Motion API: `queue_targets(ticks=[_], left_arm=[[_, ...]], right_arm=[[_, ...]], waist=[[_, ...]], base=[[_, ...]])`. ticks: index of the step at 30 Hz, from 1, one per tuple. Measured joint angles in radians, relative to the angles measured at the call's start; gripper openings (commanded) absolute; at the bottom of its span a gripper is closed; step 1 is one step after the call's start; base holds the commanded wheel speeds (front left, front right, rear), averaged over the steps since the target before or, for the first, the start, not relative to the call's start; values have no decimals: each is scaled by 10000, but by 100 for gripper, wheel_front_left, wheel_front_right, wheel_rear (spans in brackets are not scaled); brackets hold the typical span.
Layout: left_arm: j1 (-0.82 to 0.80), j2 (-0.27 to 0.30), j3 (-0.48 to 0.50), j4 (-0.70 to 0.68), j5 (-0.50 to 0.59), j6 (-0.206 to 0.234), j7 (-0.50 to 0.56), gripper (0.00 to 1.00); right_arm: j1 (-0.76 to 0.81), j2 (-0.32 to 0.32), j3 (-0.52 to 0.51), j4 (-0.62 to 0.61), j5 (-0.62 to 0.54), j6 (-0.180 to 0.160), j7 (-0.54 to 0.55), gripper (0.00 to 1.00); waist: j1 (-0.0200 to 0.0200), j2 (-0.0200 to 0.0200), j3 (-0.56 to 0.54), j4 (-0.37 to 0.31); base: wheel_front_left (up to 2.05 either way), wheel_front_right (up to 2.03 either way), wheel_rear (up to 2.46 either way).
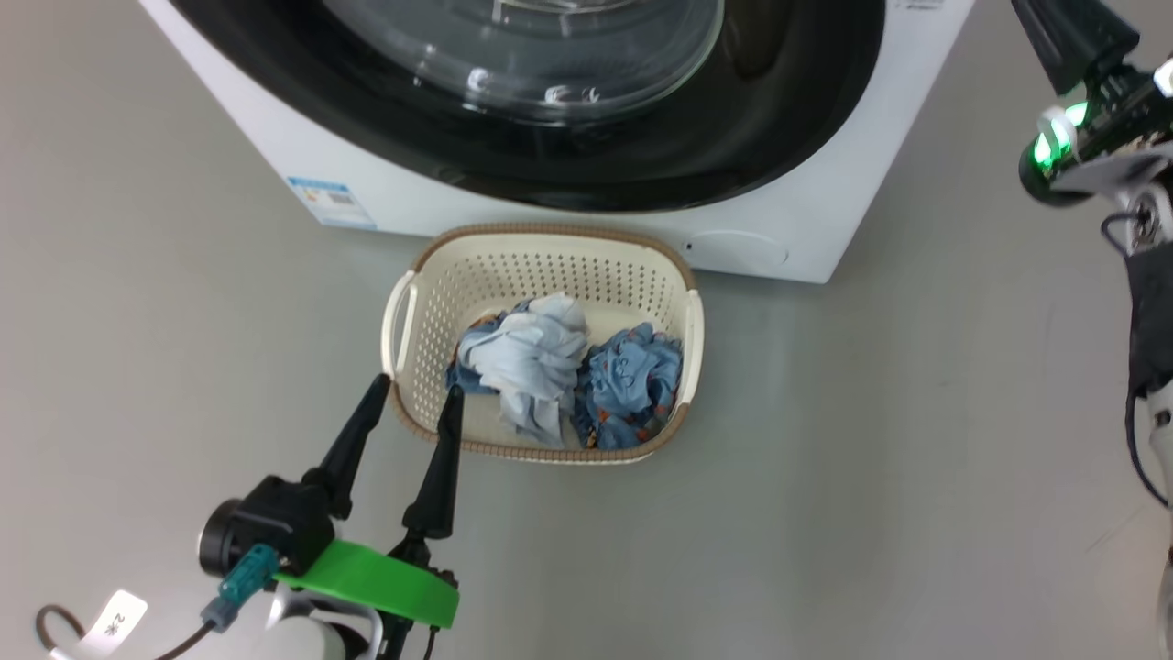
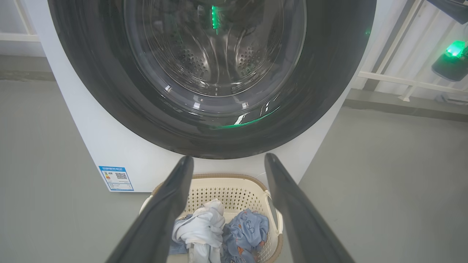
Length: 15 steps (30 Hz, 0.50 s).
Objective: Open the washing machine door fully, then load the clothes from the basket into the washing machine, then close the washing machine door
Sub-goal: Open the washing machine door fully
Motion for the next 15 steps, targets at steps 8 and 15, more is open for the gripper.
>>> queue_targets(ticks=[8,15], left_arm=[[-478,-8,-353,-96,-211,102,0,100],[-718,-13,-518,-155,-376,201,0,100]], right_arm=[[-875,-201,176,581,-357,0,593,0],[-1515,-244,253,851,-711,0,752,0]], waist=[[0,0,567,272],[0,0,998,483]], base=[[0,0,0],[0,0,0]])
